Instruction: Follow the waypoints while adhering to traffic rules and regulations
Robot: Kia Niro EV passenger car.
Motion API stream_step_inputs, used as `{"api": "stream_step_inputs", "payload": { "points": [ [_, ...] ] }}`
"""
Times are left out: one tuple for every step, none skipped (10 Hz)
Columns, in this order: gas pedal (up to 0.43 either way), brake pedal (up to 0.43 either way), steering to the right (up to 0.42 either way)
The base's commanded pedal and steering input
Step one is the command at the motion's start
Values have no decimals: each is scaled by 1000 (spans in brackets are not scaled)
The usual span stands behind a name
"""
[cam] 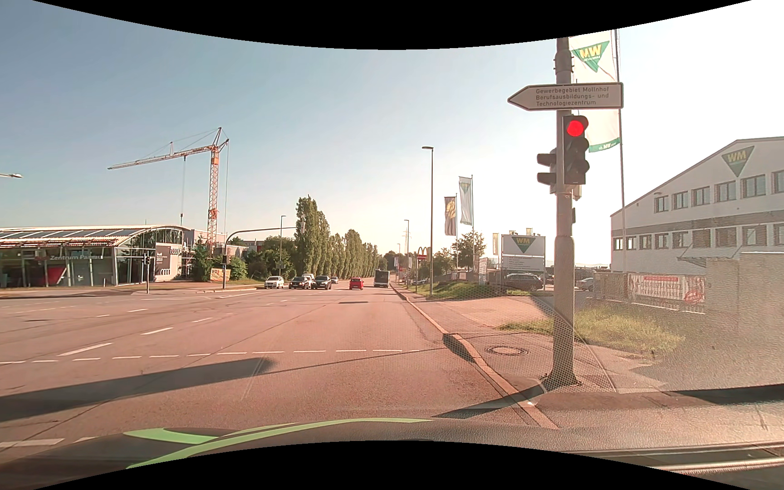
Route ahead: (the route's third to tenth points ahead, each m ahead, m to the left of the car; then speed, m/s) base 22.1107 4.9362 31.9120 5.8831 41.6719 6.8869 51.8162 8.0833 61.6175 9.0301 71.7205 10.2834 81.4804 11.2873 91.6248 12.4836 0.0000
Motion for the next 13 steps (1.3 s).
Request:
{"api": "stream_step_inputs", "payload": {
  "points": [
    [0, 372, -26],
    [0, 372, -26],
    [0, 372, -26],
    [0, 372, -26],
    [0, 372, -25],
    [0, 372, -26],
    [0, 372, -26],
    [0, 372, -26],
    [0, 372, -25],
    [0, 372, -26],
    [0, 372, -26],
    [0, 372, -26],
    [0, 372, -26]
  ]
}}
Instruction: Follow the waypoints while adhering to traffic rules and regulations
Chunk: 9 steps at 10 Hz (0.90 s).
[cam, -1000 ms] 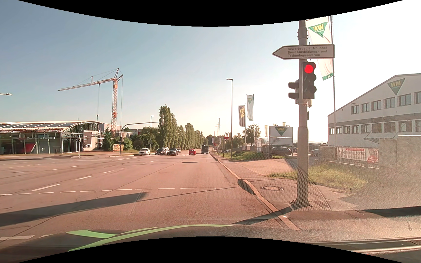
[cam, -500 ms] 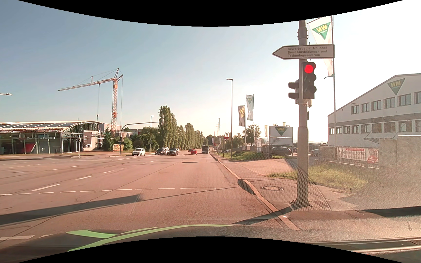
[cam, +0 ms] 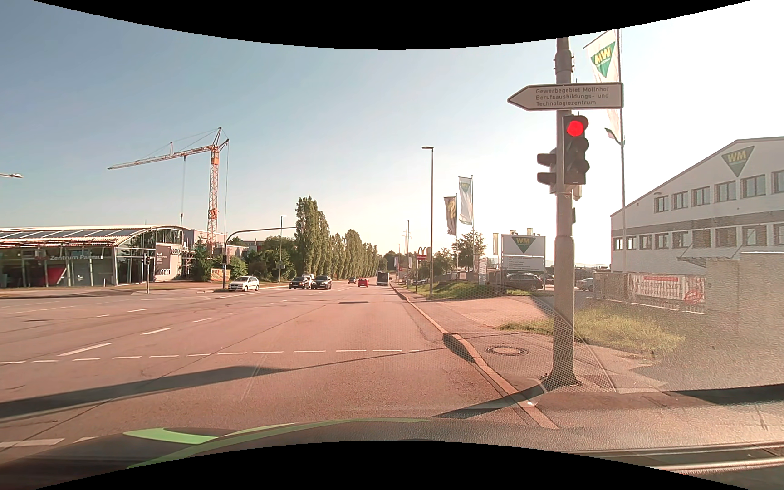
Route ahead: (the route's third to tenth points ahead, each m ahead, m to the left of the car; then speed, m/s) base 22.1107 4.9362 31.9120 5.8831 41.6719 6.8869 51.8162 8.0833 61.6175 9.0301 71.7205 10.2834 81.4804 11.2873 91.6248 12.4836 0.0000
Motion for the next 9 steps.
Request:
{"api": "stream_step_inputs", "payload": {
  "points": [
    [0, 372, -26],
    [0, 372, -26],
    [0, 372, -26],
    [0, 372, -26],
    [0, 372, -25],
    [0, 372, -26],
    [0, 372, -25],
    [0, 372, -26],
    [0, 372, -26]
  ]
}}
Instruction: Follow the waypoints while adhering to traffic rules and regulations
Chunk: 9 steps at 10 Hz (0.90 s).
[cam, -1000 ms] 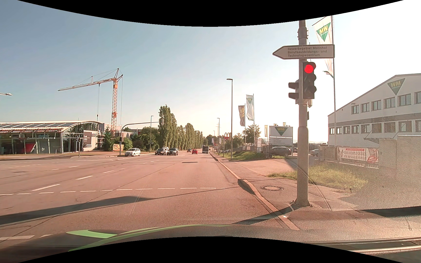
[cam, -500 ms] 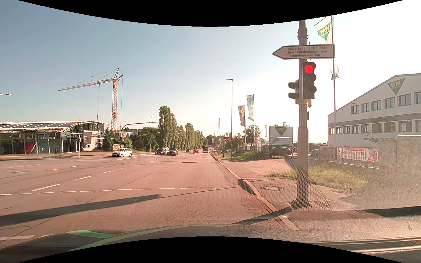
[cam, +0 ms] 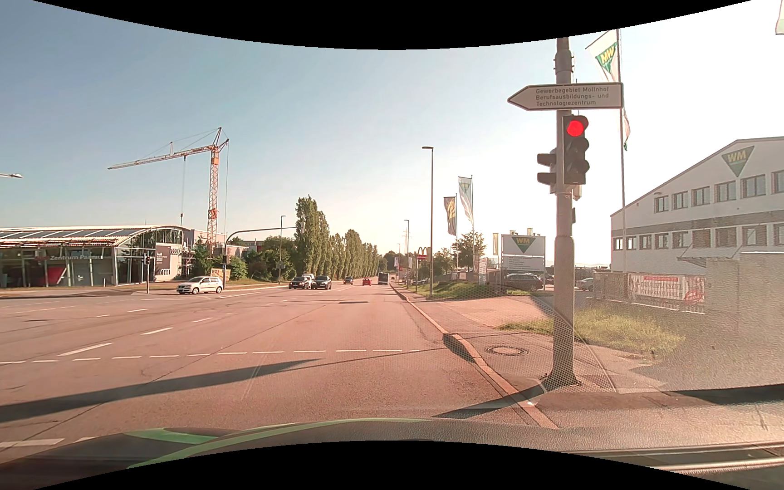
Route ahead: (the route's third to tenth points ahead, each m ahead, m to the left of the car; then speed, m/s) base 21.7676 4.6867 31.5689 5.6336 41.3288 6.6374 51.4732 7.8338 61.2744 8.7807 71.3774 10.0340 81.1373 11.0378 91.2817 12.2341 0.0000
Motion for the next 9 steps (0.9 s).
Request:
{"api": "stream_step_inputs", "payload": {
  "points": [
    [0, 372, -26],
    [0, 372, -26],
    [0, 372, -26],
    [0, 372, -26],
    [0, 366, -26],
    [0, 372, -26],
    [0, 372, -26],
    [0, 372, -26],
    [0, 372, -26]
  ]
}}
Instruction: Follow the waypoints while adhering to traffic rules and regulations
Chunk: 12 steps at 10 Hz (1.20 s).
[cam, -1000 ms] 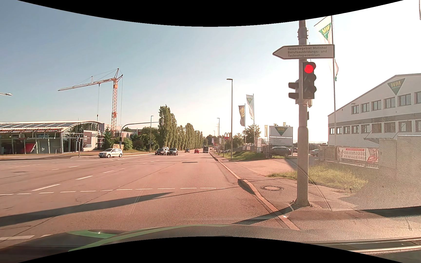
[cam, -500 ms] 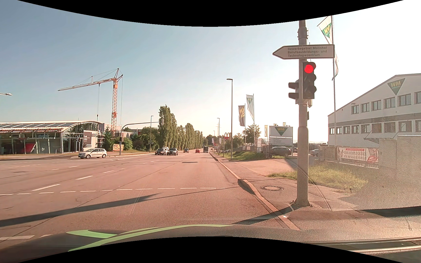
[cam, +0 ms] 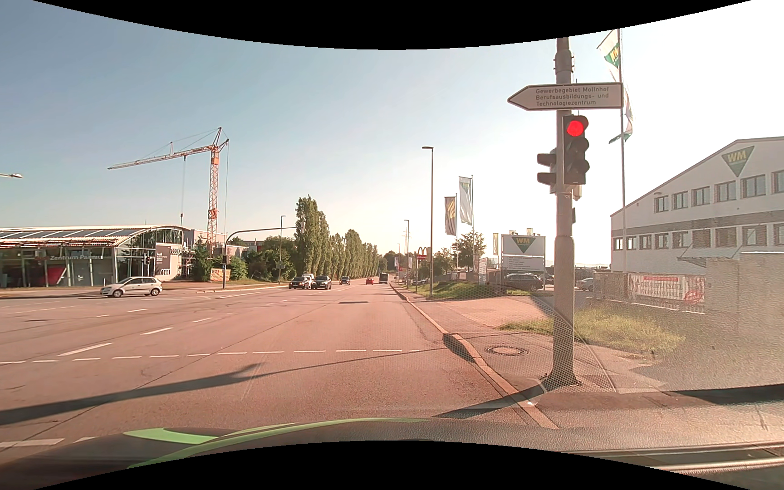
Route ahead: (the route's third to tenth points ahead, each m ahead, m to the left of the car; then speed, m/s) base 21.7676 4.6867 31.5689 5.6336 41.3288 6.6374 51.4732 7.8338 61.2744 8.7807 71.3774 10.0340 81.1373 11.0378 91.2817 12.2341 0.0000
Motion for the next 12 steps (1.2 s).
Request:
{"api": "stream_step_inputs", "payload": {
  "points": [
    [0, 372, -26],
    [0, 372, -26],
    [0, 372, -26],
    [0, 372, -26],
    [0, 372, -26],
    [0, 372, -26],
    [0, 372, -26],
    [0, 372, -26],
    [0, 372, -26],
    [0, 372, -26],
    [0, 372, -26],
    [0, 372, -26]
  ]
}}
